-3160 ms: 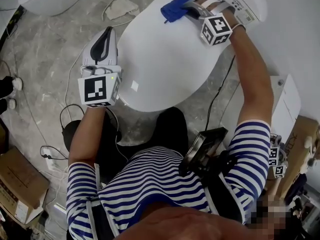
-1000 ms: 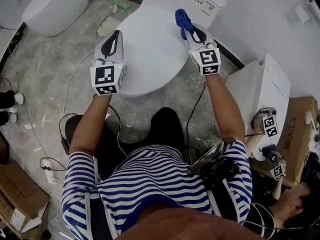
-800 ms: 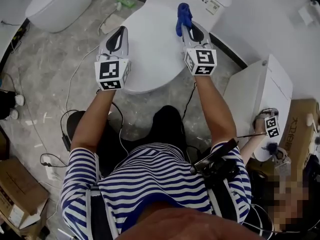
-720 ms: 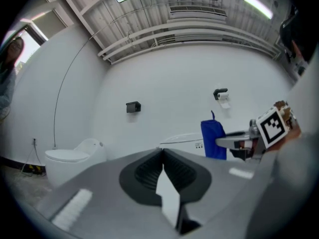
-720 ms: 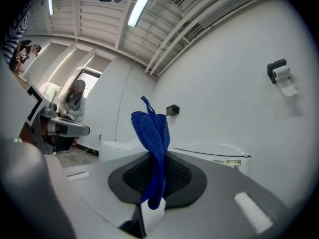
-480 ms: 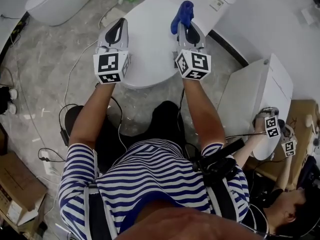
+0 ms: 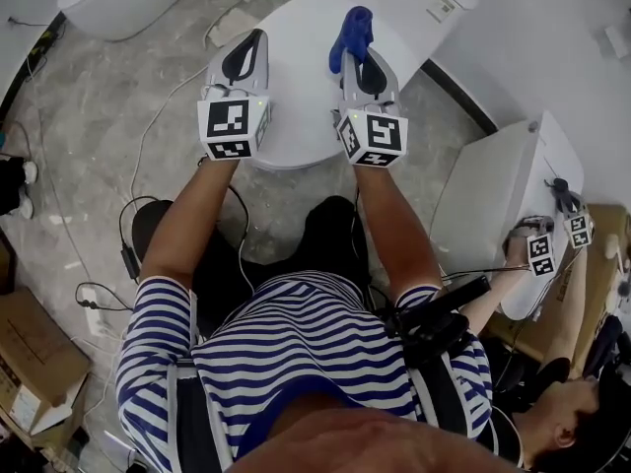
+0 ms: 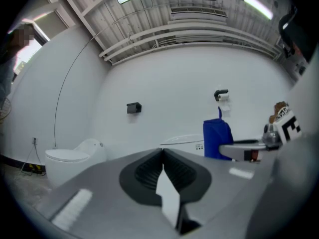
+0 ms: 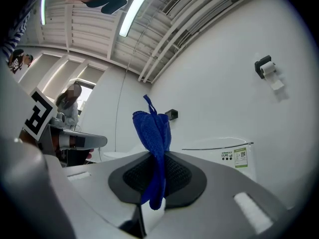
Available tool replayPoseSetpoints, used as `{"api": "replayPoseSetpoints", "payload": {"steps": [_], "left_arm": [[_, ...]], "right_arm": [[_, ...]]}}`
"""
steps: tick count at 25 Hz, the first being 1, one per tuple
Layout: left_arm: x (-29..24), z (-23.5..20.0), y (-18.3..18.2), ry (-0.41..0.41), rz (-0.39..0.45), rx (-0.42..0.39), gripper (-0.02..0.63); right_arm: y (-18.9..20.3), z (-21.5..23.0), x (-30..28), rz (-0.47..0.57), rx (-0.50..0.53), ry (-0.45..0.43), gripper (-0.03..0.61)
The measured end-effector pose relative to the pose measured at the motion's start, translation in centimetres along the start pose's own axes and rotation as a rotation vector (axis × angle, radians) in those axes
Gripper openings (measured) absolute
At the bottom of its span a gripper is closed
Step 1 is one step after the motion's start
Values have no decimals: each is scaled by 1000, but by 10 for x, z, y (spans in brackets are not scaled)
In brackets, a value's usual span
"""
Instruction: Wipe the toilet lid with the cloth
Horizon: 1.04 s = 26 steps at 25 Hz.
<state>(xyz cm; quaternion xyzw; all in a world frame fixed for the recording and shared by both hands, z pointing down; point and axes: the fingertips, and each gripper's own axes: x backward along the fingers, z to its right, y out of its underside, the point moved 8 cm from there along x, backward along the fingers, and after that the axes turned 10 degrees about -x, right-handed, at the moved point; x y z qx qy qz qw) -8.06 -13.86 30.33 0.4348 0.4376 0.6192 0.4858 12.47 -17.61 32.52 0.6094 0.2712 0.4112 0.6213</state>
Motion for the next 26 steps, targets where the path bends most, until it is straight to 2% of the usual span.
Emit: {"api": "replayPoseSetpoints", "payload": {"steps": [26], "left_arm": [[1,1,1,5,-1,2,3]], "right_arm": [[-2,1,-5,7,2,16,51]]}}
